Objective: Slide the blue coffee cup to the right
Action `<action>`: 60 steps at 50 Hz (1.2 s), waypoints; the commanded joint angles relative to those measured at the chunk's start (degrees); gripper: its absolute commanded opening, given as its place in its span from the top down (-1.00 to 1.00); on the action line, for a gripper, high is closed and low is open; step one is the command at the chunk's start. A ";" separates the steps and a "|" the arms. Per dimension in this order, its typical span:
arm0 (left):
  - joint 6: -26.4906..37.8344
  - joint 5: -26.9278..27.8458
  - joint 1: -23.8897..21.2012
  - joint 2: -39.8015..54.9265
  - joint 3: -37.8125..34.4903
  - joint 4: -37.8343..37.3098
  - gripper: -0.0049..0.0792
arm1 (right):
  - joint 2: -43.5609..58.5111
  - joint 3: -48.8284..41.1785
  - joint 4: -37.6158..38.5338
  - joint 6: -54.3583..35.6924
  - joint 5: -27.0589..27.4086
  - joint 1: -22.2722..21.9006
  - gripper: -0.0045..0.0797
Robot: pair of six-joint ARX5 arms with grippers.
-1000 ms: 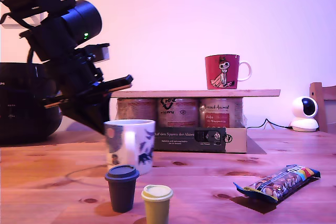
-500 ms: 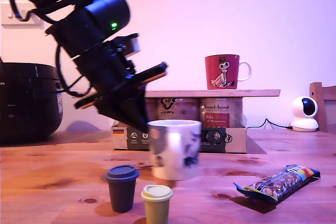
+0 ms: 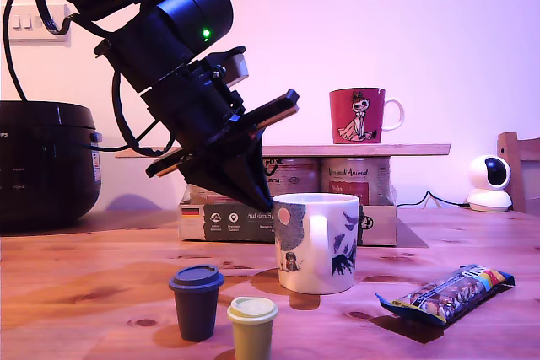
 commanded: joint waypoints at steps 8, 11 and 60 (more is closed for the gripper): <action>2.21 -2.08 2.84 -2.05 -1.09 0.02 0.93 | 0.09 -0.20 -0.98 0.20 -0.02 0.35 0.92; 3.28 -3.69 3.39 -3.63 -1.09 -0.09 0.93 | 0.09 -0.20 -1.64 0.20 -0.02 0.35 0.92; 9.68 -6.14 16.48 -31.01 -14.08 2.29 0.93 | 0.09 -0.20 -8.44 0.00 0.46 0.35 0.92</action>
